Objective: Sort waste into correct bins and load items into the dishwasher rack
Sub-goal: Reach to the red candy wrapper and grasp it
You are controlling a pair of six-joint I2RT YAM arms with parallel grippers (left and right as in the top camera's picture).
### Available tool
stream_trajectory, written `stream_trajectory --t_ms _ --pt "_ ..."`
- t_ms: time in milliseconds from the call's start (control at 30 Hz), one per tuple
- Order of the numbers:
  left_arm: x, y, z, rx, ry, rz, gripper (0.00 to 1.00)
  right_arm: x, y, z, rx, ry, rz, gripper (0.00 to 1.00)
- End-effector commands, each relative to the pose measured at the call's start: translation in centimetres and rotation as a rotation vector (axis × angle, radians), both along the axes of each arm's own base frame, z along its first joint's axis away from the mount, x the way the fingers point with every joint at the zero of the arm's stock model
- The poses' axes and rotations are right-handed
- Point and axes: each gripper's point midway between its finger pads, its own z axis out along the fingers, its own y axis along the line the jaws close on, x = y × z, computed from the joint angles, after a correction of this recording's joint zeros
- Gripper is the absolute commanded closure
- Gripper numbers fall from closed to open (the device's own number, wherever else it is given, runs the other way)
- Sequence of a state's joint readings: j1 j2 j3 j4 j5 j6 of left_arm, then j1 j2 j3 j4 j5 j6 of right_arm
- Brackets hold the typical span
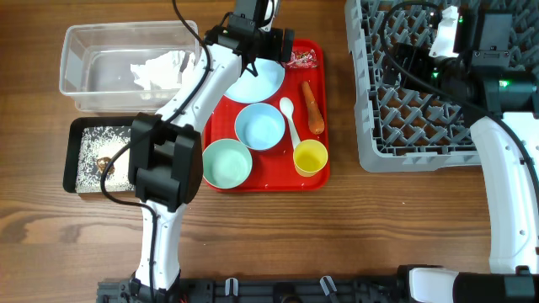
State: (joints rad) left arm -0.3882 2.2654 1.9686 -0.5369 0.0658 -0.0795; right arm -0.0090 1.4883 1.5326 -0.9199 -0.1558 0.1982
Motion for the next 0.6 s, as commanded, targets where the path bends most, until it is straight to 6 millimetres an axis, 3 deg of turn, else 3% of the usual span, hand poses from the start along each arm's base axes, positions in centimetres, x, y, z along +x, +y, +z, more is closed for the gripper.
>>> stream_trajectory --t_ms 0,133,267,400,567 --pt "0.1 -0.8 -1.7 -0.014 0.025 -0.02 0.0 0.3 0.2 0.1 0.005 -0.001 -0.004 0.0" --pt "-0.3 -1.6 -4.1 -0.042 0.08 -0.047 0.03 0.4 0.2 0.1 0.004 -0.001 -0.005 0.0" --pt "-0.4 -2.0 -4.6 -0.061 0.096 -0.029 0.04 0.5 0.2 0.2 0.004 -0.009 -0.004 0.0" --pt "-0.4 -3.5 -6.7 -0.099 0.116 -0.052 0.09 0.5 0.2 0.2 0.004 -0.009 -0.005 0.0" --pt "-0.6 -3.6 -7.2 -0.094 0.128 -0.054 0.13 0.6 0.0 0.2 -0.001 -0.009 -0.01 0.0"
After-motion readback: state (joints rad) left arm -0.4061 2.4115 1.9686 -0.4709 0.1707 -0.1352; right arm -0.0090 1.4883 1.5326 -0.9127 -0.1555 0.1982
